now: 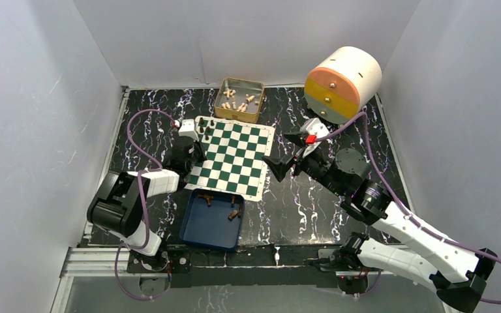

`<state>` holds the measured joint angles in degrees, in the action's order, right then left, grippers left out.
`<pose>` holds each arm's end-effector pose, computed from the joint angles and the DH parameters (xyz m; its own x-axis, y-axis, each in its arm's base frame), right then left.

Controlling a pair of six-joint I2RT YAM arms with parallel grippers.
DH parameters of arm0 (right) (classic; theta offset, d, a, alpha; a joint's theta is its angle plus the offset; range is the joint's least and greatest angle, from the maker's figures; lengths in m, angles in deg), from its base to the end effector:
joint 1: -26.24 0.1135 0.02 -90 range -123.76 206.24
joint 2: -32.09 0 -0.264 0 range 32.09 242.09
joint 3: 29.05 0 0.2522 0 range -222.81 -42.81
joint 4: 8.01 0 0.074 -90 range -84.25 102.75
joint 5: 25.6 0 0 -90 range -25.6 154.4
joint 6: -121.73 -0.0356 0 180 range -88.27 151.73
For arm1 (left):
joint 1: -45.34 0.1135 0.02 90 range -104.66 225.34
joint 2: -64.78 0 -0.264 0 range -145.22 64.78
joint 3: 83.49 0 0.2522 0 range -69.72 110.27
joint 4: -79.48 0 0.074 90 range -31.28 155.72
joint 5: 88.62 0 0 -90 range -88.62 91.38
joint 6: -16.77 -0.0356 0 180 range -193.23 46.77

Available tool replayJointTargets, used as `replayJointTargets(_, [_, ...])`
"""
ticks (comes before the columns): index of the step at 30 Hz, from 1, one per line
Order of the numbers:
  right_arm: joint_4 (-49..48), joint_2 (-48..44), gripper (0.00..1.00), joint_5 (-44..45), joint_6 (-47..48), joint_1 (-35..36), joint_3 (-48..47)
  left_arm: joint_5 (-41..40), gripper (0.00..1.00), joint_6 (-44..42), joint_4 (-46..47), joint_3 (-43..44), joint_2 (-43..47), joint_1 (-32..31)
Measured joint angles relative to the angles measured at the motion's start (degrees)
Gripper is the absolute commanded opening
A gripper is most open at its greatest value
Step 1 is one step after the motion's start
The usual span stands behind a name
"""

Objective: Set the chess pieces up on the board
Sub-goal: Place the chess piece on the chessboard.

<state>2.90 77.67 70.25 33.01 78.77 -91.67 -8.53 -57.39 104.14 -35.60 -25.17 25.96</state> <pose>0.1155 0.1447 0.3876 0.0812 0.0694 -0.9943 -0.7263 0.6873 -0.0113 0.2955 -0.0975 0.1759 -0.3183 -0.1731 -0.9321 0.0884 0.9735 -0.2110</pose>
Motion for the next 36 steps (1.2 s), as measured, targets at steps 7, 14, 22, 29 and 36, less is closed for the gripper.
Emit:
replayJointTargets(7, [0.0,0.22,0.99,-0.02,0.0,0.0,0.0,-0.87,0.0,-0.35,3.26,-0.7,-1.73,0.0])
replayJointTargets(14, [0.0,0.26,0.99,-0.24,0.0,0.0,0.0,-1.62,0.0,-0.22,5.95,-1.79,-4.48,0.0])
replayJointTargets(22, [0.0,0.26,0.99,-0.26,-0.02,0.0,0.0,-2.12,0.0,-0.37,8.33,-2.64,-4.9,0.02])
replayJointTargets(29, [0.0,0.28,0.99,-0.35,-0.02,0.0,0.0,-3.3,0.0,-1.33,9.14,-2.69,-4.9,0.04])
replayJointTargets(36, [0.0,0.28,0.99,-0.44,-0.02,0.0,0.0,-3.39,0.0,-1.53,9.64,-2.69,-5.99,0.2])
